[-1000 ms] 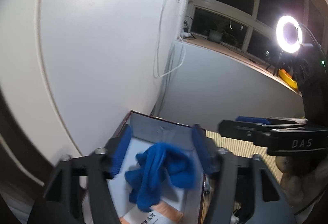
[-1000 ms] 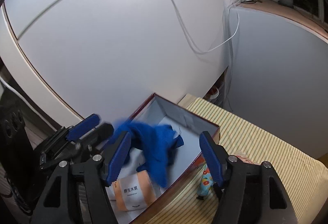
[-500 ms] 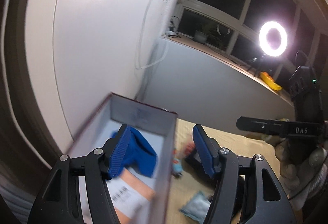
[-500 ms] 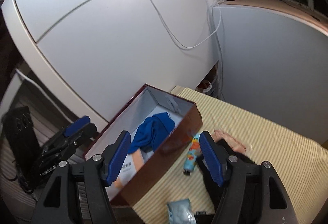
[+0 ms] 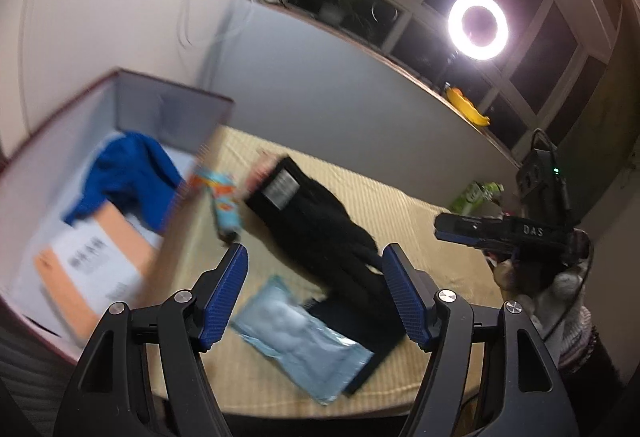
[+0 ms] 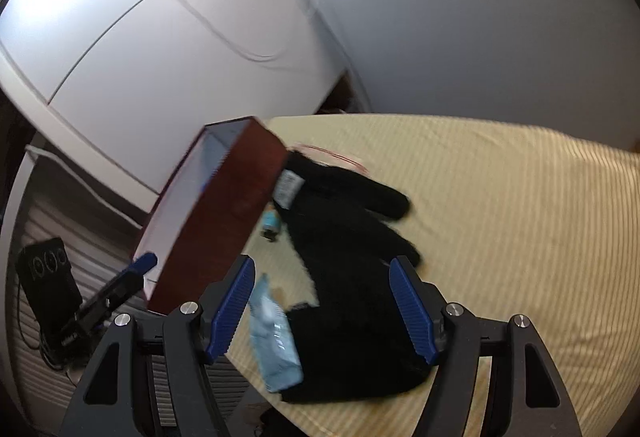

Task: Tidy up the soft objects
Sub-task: 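Move the right gripper to the black knit glove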

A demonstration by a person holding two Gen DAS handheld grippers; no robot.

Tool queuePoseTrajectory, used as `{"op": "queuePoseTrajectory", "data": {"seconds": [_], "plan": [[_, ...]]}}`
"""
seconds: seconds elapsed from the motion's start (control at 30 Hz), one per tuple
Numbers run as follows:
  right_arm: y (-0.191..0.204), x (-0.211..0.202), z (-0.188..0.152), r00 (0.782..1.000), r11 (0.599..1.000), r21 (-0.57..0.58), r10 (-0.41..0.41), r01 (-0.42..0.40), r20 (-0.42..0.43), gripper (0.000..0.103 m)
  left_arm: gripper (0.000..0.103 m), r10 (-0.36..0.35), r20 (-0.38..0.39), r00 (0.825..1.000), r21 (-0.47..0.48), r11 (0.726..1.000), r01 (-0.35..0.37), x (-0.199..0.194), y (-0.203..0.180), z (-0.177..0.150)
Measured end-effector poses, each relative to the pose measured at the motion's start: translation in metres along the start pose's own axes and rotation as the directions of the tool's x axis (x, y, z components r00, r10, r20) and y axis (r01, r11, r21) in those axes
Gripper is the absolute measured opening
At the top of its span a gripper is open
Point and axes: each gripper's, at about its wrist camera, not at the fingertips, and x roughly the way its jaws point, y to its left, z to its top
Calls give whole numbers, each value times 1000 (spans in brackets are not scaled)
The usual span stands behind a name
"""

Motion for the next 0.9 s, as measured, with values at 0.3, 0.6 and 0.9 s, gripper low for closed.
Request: {"op": "queuePoseTrajectory", "data": {"seconds": [0.3, 0.6, 0.9], "plan": [[-41, 12, -4, 998, 997, 67, 45, -42, -32, 66, 70, -37, -105, 994, -29, 999, 34, 47, -22, -18], [-42, 44, 6, 993, 997, 35, 66, -63, -101, 66, 70, -51, -196, 979, -82, 996, 35, 88, -23, -17], [-36, 65, 20, 990, 998, 5, 60, -60, -129, 66, 70, -36, -254, 966, -80, 997, 16, 112, -26, -19]]}}
